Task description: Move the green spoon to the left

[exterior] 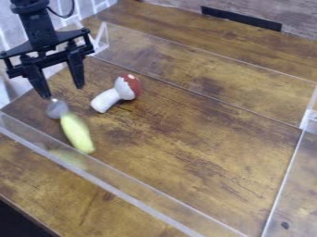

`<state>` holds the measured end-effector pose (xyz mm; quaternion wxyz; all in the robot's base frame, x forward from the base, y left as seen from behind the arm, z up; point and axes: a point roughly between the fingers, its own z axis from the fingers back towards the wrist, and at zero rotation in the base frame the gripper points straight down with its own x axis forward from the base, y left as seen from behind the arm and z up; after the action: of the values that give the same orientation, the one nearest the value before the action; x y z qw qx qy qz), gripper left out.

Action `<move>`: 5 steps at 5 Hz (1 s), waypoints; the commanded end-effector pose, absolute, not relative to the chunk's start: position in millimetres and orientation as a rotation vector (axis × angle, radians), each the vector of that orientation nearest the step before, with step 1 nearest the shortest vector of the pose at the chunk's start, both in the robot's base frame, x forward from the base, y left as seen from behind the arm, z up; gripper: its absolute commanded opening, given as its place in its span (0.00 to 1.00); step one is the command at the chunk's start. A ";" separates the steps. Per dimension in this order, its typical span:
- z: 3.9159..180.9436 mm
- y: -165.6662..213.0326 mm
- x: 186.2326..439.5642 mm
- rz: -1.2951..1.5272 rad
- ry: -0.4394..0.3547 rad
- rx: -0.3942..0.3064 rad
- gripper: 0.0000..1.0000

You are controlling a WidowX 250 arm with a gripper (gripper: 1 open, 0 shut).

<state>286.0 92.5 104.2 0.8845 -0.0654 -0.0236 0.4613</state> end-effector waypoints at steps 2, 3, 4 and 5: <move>129.3 105.3 300.7 0.973 -0.124 -0.150 1.00; 124.2 106.4 302.5 0.984 -0.129 -0.153 1.00; 120.2 109.0 303.4 0.996 -0.136 -0.151 1.00; 117.0 112.3 304.6 1.006 -0.142 -0.148 1.00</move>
<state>302.8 105.6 106.2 0.8750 -0.0696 -0.0496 0.4766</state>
